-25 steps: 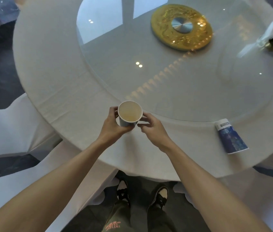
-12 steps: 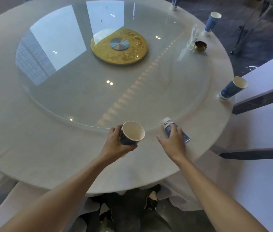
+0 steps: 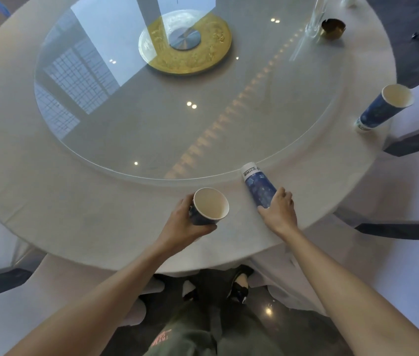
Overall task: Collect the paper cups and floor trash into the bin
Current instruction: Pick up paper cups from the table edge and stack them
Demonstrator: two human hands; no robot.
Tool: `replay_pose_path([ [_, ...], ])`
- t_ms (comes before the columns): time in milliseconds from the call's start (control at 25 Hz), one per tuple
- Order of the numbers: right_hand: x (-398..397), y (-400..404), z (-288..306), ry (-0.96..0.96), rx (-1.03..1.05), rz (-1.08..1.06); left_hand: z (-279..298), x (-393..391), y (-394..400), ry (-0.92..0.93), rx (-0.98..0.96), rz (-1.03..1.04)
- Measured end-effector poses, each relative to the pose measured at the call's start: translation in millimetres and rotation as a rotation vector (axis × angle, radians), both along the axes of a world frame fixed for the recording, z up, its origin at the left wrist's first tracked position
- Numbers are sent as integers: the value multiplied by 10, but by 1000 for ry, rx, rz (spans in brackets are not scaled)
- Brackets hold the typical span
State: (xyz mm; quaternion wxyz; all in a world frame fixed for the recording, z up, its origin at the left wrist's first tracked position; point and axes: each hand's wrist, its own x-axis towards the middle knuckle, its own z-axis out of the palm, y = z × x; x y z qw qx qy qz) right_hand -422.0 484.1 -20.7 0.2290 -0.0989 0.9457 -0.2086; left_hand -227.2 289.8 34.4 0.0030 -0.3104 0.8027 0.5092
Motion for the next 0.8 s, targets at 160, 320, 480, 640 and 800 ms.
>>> replay_pose_path([
  [160,-66,175,310,-53,-231,-58,18,-98,35,-44,-54,-69],
  [320,-35,444,974,-35,-545,-153,37,-417,103,-64,-104,-170],
  [480,150,711,1515,-71,-591,-131,58,-682,312,-14,-68,-223],
  [640,280,928,1698,-89,-464,-107,38,-813,519,26,-30,-362],
  [800,373,1023,1600,-84,-388,-112,-12,-890,802,62,-49,-543],
])
